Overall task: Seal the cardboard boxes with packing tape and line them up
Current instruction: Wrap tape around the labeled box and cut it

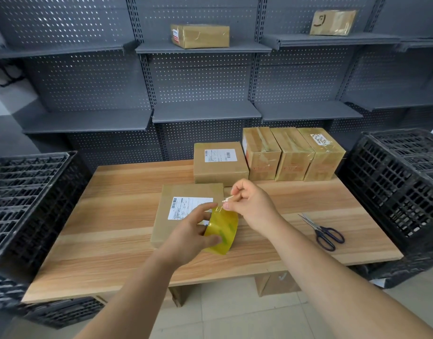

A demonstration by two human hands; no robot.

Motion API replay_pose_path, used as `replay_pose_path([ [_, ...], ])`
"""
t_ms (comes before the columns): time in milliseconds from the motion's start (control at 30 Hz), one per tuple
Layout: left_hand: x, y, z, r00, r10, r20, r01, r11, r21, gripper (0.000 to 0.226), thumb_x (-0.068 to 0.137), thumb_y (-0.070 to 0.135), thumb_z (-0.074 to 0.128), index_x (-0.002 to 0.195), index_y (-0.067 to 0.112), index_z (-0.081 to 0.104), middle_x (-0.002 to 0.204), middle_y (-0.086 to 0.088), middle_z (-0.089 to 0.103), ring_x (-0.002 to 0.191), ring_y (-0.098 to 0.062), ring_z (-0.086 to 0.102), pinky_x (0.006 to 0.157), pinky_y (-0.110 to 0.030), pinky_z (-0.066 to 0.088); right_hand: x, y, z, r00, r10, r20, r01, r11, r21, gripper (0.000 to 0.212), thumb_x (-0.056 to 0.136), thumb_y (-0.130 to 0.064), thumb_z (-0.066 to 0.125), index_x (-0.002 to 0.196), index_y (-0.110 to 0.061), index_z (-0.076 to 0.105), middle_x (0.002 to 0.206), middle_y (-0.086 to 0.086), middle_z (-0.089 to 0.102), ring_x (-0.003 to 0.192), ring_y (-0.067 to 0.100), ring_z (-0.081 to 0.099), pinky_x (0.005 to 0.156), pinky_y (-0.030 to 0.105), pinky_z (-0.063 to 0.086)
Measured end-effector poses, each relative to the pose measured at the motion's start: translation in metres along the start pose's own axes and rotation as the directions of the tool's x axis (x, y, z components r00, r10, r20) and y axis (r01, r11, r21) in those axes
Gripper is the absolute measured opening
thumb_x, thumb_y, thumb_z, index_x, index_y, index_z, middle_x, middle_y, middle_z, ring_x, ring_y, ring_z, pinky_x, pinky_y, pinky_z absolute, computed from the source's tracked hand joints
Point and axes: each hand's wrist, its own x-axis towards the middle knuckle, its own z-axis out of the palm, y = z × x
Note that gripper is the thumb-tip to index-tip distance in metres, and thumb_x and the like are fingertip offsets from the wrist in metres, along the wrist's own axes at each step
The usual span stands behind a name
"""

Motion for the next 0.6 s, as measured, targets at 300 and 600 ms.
replay_pose_path([
  [300, -0.003, -0.002, 0.001, 0.995, 0.078, -0.061, -0.078, 0.997, 0.009, 0.066, 0.078, -0.012, 0.068, 0.115, 0.041, 0.055, 0.106, 0.006, 0.062, 0.09, -0.021, 0.068, 0.079, -0.033, 0.055, -0.007, 0.0, -0.01, 0.993, 0.024, 0.117, -0.028, 0.999, 0.036, 0.022, 0.084, -0.012, 0.076, 0.086, -0.021, 0.056, 0.094, 0.001, 0.075, 0.094, 0.017, 0.066, 0.093, 0.038, 0.05],
  [600, -0.002, -0.004, 0.004, 0.987, 0.055, -0.152, -0.076, 0.988, -0.138, 0.035, 0.084, 0.001, 0.073, 0.108, 0.021, 0.058, 0.105, -0.01, 0.064, 0.089, -0.029, 0.065, 0.077, -0.037, 0.053, -0.011, -0.009, -0.009, 0.999, -0.037, 0.007, 0.037, 0.999, -0.006, 0.033, 0.101, -0.035, 0.05, 0.076, -0.028, 0.071, 0.099, -0.007, 0.07, 0.087, 0.01, 0.065, 0.08, 0.031, 0.054],
])
